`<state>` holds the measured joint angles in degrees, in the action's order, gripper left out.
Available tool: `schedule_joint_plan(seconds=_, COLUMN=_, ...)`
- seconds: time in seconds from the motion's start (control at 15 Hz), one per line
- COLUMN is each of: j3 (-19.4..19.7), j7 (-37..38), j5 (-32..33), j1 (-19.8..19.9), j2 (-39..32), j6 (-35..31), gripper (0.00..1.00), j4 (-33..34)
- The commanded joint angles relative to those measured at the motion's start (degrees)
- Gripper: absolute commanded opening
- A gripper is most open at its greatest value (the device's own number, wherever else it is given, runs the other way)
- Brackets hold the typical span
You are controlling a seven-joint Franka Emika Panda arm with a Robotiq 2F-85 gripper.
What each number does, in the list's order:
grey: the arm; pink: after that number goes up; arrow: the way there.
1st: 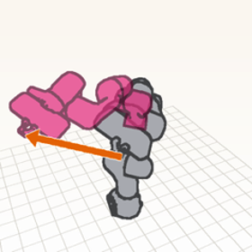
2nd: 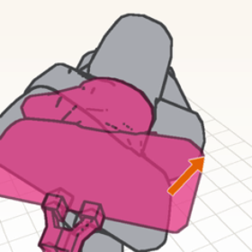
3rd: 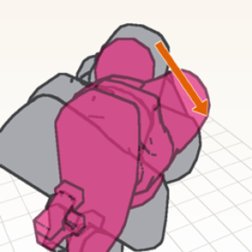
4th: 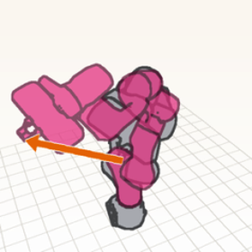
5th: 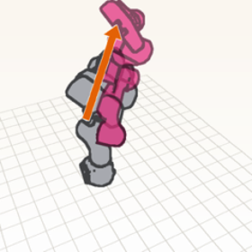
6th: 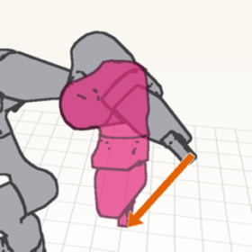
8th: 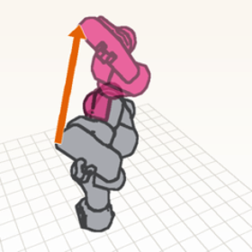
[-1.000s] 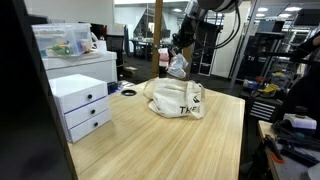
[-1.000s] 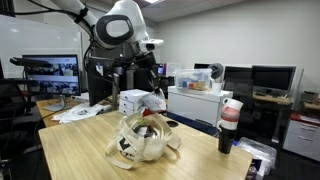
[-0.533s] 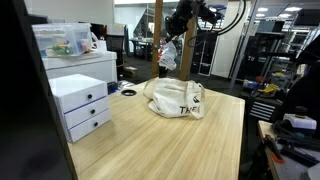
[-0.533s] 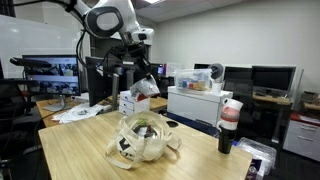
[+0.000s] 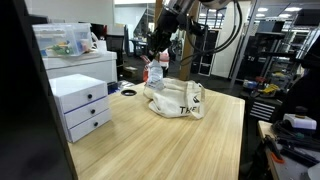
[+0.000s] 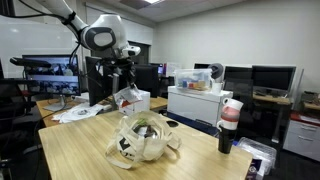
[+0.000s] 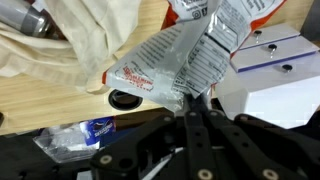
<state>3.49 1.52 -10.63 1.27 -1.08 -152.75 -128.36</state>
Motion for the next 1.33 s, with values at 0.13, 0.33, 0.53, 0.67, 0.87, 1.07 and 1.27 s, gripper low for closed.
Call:
schedule_joint_plan(seconds=0.13, j3=-3.0, j7=-1.59, j5=0.11, j1=-1.13, j2=-5.8, j6=-1.84, gripper=0.0, j4=1.63)
schedule_joint_plan(seconds=0.33, j3=-3.97, j7=-1.51, j5=0.9, j1=-1.5, j2=-7.66, j6=-2.23, gripper=0.0, j4=1.86)
schedule_joint_plan(seconds=0.53, j3=-4.56, j7=-1.7, j5=1.4, j1=-1.43, j2=-8.53, j6=-2.0, gripper=0.0, j4=2.06)
schedule_joint_plan(seconds=0.67, j3=-4.63, j7=-1.32, j5=1.97, j1=-1.48, j2=-8.78, j6=-2.34, gripper=0.26, j4=2.04)
schedule_joint_plan(seconds=0.87, j3=-4.58, j7=-1.13, j5=2.47, j1=-1.47, j2=-8.69, j6=-2.01, gripper=0.38, j4=2.05)
schedule_joint_plan(seconds=1.07, j3=-4.52, j7=-2.02, j5=2.02, j1=-0.93, j2=-6.85, j6=-1.55, gripper=0.58, j4=1.43)
schedule_joint_plan(seconds=1.27, j3=-4.24, j7=-4.31, j5=-0.6, j1=0.65, j2=-4.7, j6=-1.04, gripper=0.78, j4=1.74)
